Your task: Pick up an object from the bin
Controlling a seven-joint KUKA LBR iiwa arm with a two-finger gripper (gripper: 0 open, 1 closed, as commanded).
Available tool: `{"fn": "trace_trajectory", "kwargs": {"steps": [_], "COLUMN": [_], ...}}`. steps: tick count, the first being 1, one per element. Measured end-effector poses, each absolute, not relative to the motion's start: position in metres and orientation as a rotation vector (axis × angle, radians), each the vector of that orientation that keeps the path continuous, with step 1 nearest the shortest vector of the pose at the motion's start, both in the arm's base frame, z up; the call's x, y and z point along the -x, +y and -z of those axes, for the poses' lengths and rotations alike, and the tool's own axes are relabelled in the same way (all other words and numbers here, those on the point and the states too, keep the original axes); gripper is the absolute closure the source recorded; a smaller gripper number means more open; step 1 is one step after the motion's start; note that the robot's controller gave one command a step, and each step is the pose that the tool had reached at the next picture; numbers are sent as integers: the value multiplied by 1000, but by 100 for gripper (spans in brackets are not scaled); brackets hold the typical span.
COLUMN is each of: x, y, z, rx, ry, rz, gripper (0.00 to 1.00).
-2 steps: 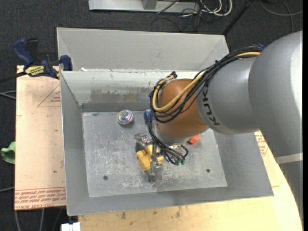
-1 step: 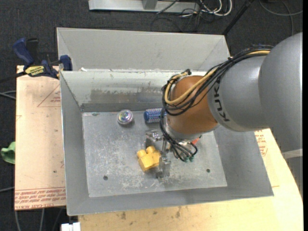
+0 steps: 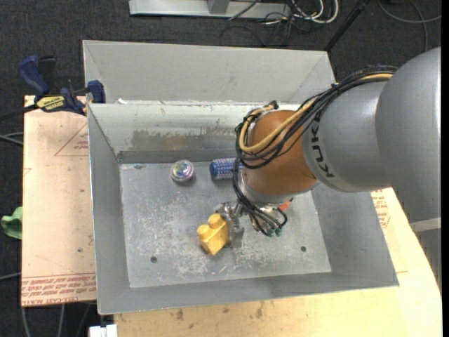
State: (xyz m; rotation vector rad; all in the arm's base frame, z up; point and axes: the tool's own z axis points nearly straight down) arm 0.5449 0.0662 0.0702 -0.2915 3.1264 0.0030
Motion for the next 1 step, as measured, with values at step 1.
{"fn": "trace_trajectory", "kwargs": {"steps": [1], "x": [-547], "y": [50], "z": [-264], "rx": [351], "ry": [3110], "rz": [0], "gripper": [100]}}
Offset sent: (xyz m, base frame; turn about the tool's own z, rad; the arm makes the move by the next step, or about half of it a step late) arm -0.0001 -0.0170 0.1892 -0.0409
